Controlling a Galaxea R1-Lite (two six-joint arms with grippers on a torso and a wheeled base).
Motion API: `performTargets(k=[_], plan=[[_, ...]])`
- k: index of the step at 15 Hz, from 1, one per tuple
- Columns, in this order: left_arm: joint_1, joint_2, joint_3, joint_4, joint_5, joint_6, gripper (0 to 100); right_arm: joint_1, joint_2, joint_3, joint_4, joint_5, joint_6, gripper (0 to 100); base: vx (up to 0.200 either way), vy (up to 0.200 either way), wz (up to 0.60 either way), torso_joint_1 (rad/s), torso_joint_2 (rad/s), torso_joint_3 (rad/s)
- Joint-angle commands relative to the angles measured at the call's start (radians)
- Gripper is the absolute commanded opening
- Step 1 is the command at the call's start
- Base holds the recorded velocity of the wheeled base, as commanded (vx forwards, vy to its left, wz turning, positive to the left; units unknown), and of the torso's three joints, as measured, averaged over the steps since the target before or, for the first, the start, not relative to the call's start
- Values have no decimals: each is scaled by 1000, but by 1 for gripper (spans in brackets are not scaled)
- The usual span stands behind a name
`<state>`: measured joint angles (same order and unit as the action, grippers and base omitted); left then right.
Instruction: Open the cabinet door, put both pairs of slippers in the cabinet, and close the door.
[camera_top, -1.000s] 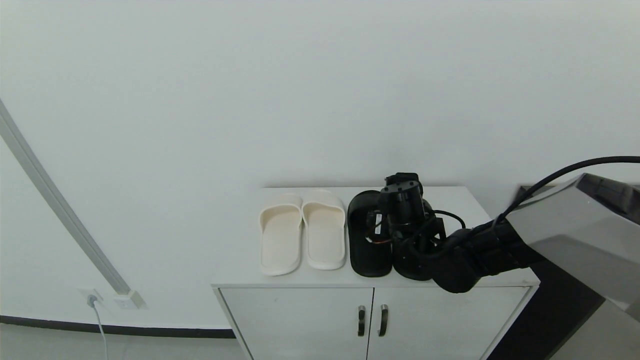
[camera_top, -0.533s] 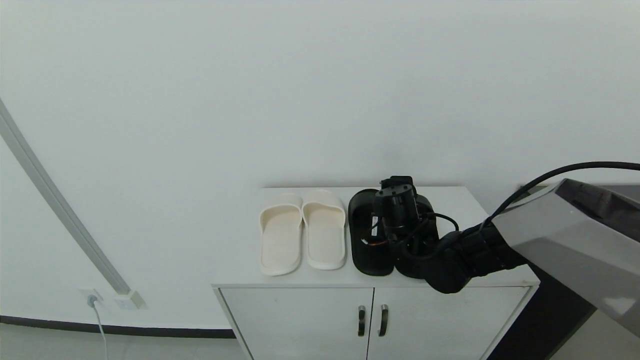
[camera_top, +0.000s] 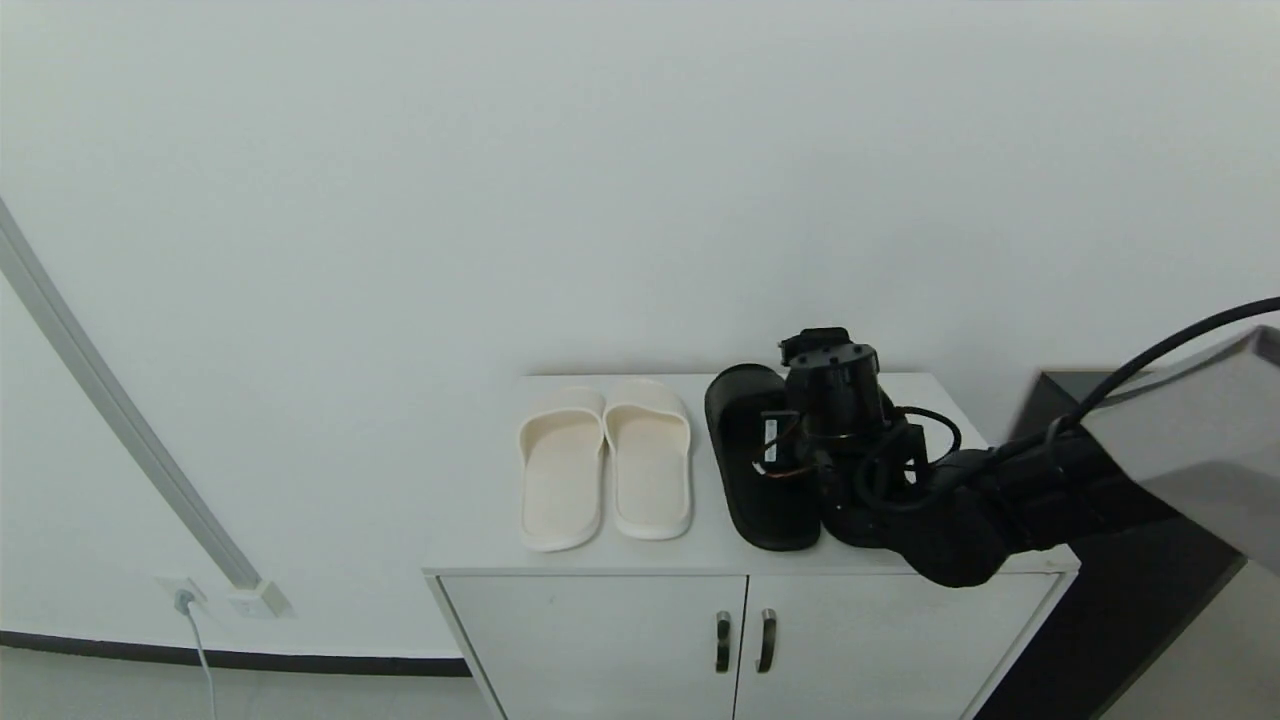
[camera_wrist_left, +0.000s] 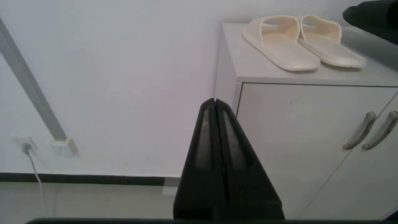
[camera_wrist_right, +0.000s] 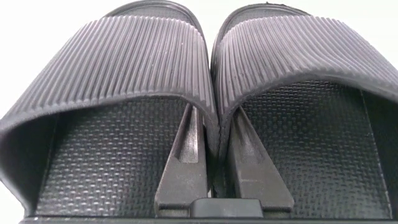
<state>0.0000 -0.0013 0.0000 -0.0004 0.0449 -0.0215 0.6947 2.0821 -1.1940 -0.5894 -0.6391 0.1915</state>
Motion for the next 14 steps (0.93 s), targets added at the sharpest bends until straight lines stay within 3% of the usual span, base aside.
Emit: performTargets(k=[1, 4, 6, 11, 14], plan=[[0, 1, 0, 0, 0, 0, 0, 17, -191, 166, -49, 95, -60, 0, 0, 0, 0, 0, 0, 0], [0, 1, 0, 0, 0, 0, 0, 52, -381, 398, -81, 323, -81, 0, 0, 0, 0, 0, 0, 0], [0, 1, 0, 0, -2, 0, 0, 59, -485, 534, -81, 543, -83, 0, 0, 0, 0, 0, 0, 0], [0, 1, 0, 0, -5, 0, 0, 77, -600, 637, -70, 658, -78, 0, 0, 0, 0, 0, 0, 0], [0, 1, 0, 0, -5, 0, 0, 78, -596, 656, -70, 661, -78, 0, 0, 0, 0, 0, 0, 0]])
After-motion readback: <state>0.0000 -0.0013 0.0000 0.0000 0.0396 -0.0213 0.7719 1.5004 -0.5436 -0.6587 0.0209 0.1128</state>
